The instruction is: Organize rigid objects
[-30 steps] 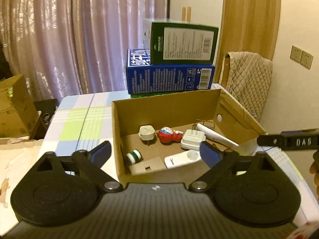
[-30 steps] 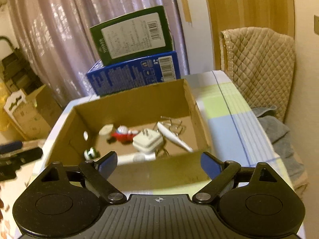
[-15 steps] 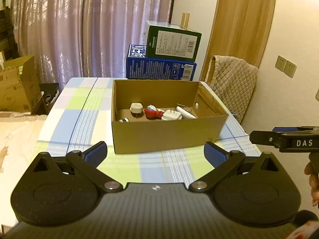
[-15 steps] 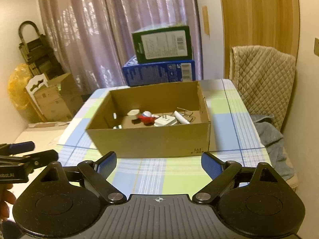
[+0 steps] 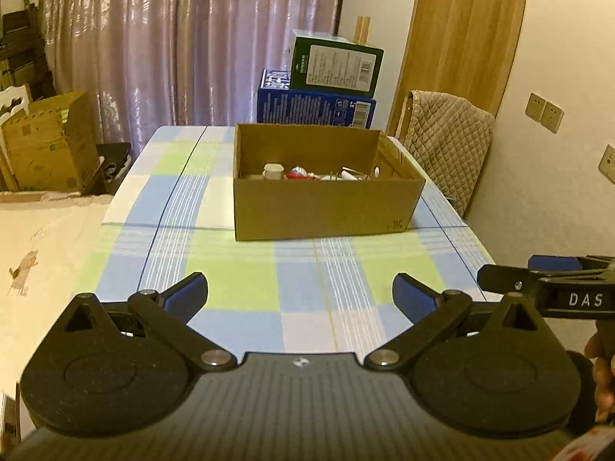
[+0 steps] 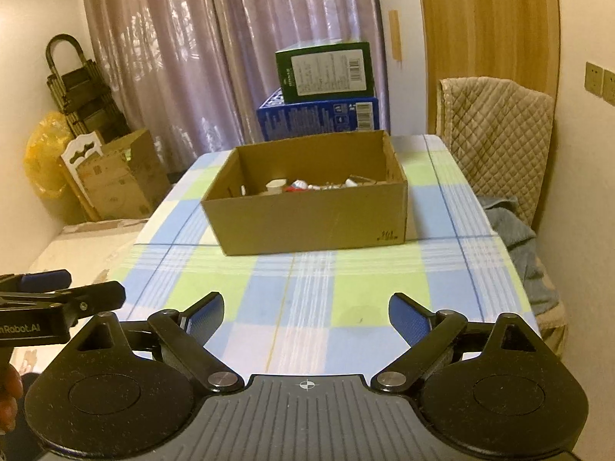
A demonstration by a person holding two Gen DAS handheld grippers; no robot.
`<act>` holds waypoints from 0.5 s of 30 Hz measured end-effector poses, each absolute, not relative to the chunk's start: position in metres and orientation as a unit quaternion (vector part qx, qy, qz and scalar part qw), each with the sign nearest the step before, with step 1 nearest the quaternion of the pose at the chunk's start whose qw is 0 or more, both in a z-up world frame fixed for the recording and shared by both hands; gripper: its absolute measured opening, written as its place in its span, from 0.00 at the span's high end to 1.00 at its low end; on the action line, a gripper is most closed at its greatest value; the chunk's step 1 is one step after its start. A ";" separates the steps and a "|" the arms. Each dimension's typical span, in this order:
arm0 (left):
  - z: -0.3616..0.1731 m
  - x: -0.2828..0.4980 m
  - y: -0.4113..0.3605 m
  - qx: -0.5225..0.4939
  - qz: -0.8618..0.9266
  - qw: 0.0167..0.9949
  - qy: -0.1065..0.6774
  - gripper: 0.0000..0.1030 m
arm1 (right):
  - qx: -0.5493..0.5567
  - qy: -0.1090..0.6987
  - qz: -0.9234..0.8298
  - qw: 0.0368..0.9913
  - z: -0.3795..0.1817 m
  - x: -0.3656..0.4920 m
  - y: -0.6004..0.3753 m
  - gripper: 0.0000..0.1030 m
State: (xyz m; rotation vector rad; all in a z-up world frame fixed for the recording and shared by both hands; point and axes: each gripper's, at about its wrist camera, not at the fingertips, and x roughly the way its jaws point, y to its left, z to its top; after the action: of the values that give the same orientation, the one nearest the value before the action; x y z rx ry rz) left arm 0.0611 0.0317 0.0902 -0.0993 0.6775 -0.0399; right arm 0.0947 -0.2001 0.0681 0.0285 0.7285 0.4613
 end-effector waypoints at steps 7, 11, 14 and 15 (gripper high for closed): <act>0.090 0.026 0.027 -0.054 0.004 0.943 0.329 0.02 | 0.018 0.350 0.219 0.911 0.071 0.063 -0.216 0.13; 0.089 0.014 0.020 -0.047 0.001 0.942 0.332 0.02 | 0.010 0.351 0.223 0.910 0.073 0.049 -0.218 0.13; 0.088 0.006 0.017 -0.051 -0.005 0.941 0.334 0.02 | 0.004 0.352 0.232 0.907 0.074 0.041 -0.218 0.13; 0.088 0.004 0.015 -0.049 -0.008 0.941 0.335 0.02 | 0.008 0.354 0.238 0.905 0.074 0.039 -0.218 0.13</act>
State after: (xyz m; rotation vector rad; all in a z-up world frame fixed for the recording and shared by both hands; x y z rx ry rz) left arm 0.0039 0.0145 0.0877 -0.0998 0.6826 -0.0159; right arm 0.0392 -0.2183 0.0742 0.0168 0.7308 0.4908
